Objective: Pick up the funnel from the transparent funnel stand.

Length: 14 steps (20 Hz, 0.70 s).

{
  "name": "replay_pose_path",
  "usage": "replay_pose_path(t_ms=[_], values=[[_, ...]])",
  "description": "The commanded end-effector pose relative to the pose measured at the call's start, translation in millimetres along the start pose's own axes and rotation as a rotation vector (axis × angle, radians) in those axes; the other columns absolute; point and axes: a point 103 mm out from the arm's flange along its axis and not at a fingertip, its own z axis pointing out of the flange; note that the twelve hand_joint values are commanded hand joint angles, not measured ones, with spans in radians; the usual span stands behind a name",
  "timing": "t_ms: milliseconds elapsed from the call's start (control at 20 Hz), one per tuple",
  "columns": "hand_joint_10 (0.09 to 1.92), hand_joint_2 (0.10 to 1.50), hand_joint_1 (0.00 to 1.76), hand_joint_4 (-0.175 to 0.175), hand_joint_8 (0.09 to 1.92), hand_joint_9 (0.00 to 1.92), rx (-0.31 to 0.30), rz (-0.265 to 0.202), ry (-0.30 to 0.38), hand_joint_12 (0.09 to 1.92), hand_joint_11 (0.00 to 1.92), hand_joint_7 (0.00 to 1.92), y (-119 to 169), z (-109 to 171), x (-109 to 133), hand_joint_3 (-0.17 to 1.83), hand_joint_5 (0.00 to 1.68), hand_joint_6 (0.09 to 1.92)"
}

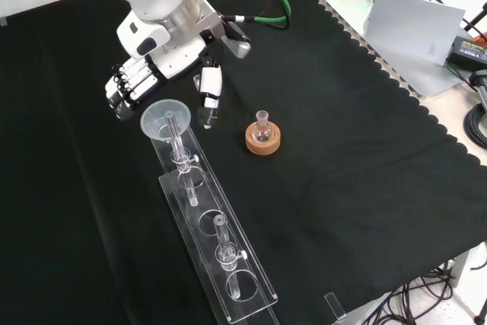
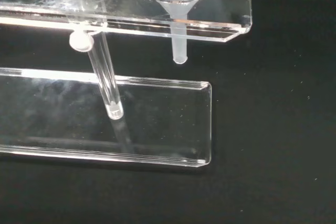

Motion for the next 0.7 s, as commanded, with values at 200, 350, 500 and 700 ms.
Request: replay_pose_path(t_ms=[200, 350, 500, 700], values=[[0.09, 0.73, 0.38, -0.006, 0.09, 0.0, 0.027, -0.002, 0.026, 0.72, 0.0, 0.0, 4.2, -0.8, 4.3, 0.0, 0.0, 0.09], [0.09, 0.73, 0.38, -0.007, 0.09, 0.0, 0.025, -0.012, 0.021, 0.83, 0.0, 0.0, 4.2, -2.0, 7.3, 0.0, 0.0, 0.09], [0.09, 0.73, 0.39, -0.007, 0.09, 0.0, 0.033, -0.023, 0.016, 0.87, 0.0, 0.0, 3.3, -0.6, 10.3, 0.0, 0.0, 0.09], [0.09, 0.74, 0.4, -0.006, 0.09, 0.01, 0.067, -0.022, 0.031, 0.93, 0.0, 0.02, 2.7, 6.5, 11.3, 0.0, 0.0, 0.09]])
